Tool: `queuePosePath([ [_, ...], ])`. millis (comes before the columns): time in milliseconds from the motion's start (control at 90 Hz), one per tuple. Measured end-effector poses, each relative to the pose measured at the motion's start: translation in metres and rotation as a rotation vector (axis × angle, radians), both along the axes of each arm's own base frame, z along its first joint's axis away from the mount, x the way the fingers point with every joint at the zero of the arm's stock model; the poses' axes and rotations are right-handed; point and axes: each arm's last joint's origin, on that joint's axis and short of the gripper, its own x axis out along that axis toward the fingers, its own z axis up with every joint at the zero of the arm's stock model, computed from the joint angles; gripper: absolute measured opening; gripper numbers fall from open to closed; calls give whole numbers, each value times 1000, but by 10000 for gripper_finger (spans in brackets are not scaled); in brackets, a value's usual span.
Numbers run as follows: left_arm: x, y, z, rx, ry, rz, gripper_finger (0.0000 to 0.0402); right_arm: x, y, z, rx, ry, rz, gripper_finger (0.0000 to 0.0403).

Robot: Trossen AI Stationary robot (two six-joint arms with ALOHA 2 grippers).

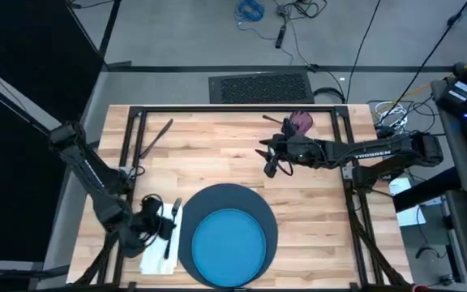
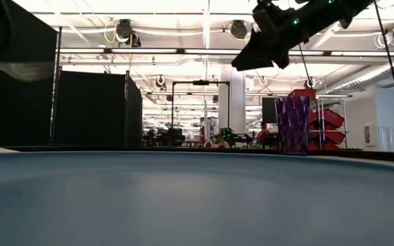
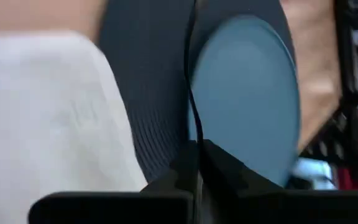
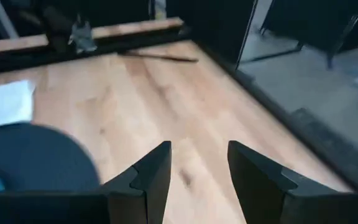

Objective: Set table place
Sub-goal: Put the fork on top of the white napkin

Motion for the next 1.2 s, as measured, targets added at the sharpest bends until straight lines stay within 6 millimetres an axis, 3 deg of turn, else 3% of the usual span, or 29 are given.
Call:
queuePosePath([
  [178, -5, 4, -6, 36, 104, -10, 0, -2, 12, -5, 62, 29, 12, 144],
  [489, 5, -14, -32, 11, 219, -42, 0, -2, 31, -5, 105, 10, 55, 144],
  [678, 9, -19, -30, -19, 207, -45, 0, -1, 32, -4, 106, 5, 57, 144],
  [878, 12, -24, -43, -29, 294, -59, 0, -2, 32, -4, 102, 8, 59, 144],
  [1200, 9, -16, -46, 35, 343, -48, 0, -2, 32, -4, 91, 13, 65, 144],
])
